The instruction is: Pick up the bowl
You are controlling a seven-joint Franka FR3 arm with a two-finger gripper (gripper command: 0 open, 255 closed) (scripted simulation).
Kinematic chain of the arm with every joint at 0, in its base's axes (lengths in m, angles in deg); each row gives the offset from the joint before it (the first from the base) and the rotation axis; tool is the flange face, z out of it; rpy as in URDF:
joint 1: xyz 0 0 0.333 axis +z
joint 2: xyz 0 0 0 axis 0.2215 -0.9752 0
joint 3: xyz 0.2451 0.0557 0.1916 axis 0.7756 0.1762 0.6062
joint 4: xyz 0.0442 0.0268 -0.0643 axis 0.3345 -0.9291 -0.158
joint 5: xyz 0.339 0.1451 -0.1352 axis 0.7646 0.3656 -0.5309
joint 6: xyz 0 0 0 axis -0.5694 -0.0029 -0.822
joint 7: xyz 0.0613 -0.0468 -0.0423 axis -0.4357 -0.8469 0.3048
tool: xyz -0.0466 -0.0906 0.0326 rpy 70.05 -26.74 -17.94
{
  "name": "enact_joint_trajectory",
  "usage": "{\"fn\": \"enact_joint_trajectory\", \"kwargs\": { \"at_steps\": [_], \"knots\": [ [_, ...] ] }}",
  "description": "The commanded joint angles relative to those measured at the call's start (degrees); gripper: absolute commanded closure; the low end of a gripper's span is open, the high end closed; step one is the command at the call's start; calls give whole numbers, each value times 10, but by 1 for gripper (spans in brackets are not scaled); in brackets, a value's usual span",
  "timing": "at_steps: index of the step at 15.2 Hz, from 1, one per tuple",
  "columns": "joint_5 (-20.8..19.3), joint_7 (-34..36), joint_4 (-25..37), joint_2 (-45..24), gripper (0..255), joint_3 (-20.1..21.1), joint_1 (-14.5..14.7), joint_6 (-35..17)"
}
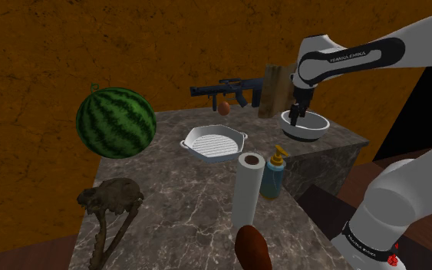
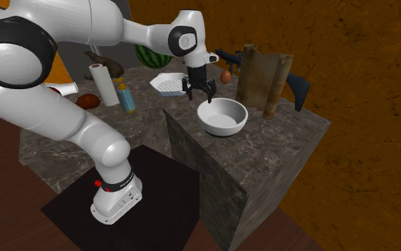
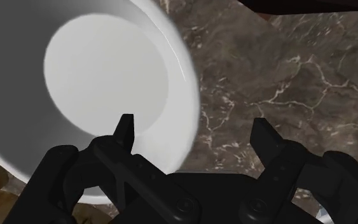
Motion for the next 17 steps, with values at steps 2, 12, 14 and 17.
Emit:
{"fn": "enact_joint_trajectory", "kwargs": {
  "at_steps": [2, 12, 14, 17],
  "knots": [
    [-3, -2, -8, -14, 0, -5, -1, -24],
    [-7, 4, -41, -26, 255, -9, -2, -69],
    [-7, 4, -41, -26, 255, -9, -2, -69],
    [-7, 4, -42, -26, 255, -9, -3, -69]
  ]
}}
